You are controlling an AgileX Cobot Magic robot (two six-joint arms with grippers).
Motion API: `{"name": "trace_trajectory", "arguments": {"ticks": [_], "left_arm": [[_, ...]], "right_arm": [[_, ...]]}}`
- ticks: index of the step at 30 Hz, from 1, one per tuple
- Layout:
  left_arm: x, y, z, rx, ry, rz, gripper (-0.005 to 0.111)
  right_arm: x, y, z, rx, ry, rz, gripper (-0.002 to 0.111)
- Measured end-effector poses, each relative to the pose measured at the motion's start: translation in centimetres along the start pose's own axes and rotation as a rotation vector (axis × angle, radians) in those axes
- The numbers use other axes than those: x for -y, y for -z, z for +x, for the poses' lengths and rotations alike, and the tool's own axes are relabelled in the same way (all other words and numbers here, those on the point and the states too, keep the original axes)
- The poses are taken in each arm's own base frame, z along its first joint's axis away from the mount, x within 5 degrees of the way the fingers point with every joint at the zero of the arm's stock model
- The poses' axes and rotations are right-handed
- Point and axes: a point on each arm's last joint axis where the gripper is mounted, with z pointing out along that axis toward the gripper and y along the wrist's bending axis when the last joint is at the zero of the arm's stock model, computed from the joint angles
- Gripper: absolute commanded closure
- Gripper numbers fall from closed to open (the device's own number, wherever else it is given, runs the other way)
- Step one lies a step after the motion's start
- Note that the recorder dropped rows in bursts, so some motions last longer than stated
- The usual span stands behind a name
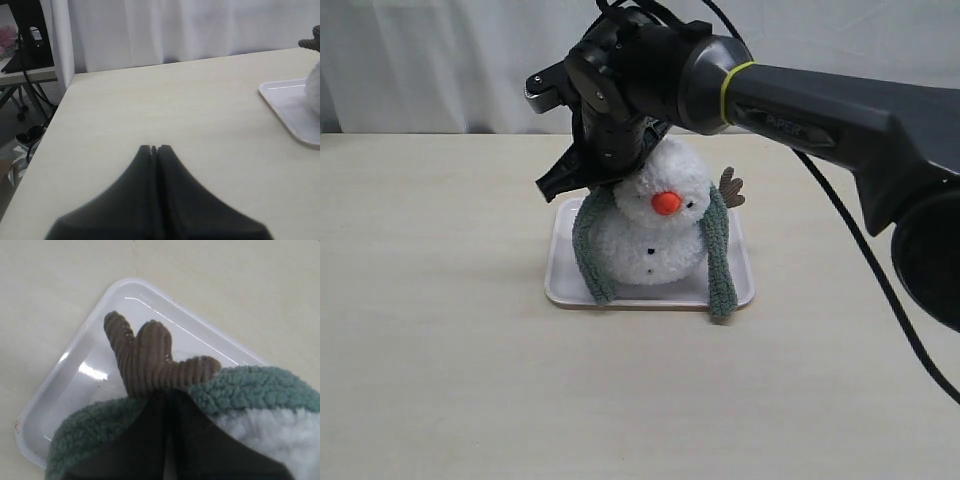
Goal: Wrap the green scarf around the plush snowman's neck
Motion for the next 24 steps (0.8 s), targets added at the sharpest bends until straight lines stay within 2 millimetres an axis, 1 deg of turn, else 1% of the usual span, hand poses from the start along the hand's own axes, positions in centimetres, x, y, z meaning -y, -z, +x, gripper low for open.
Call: {"name": "trace_trajectory", "arguments": {"ticks": [7,9,11,14,17,21,22,24], "left_arm": [[0.0,0.0,0.0,0.000,0.000,0.000,0.107],[0.0,0.0,0.0,0.000,0.000,0.000,0.107],[0.0,0.0,0.0,0.000,0.000,0.000,0.107],[0.0,0.0,0.0,0.000,0.000,0.000,0.107],[0.0,0.0,0.0,0.000,0.000,0.000,0.107],[0.0,0.0,0.0,0.000,0.000,0.000,0.107],[0.0,0.0,0.0,0.000,0.000,0.000,0.107],[0.0,0.0,0.0,0.000,0.000,0.000,0.107]], "right_arm": [[-0.1,0.0,-0.1,0.002,-0.005,-0.007,0.104],[0.0,0.2,-0.1,0.006,-0.007,-0.008,0.104],[0.1,0.8,-0.3,0.015,-0.015,-0.015,0.102],[0.3,2.3,-0.6,0.036,-0.040,-0.045,0.092],[0.4,4.4,-0.9,0.061,-0.059,-0.113,0.079],[0.1,6.7,-0.9,0.069,-0.066,-0.219,0.058],[0.0,7.2,-0.9,0.061,-0.067,-0.246,0.055],[-0.2,7.7,-0.6,0.032,-0.073,-0.286,0.051]]}}
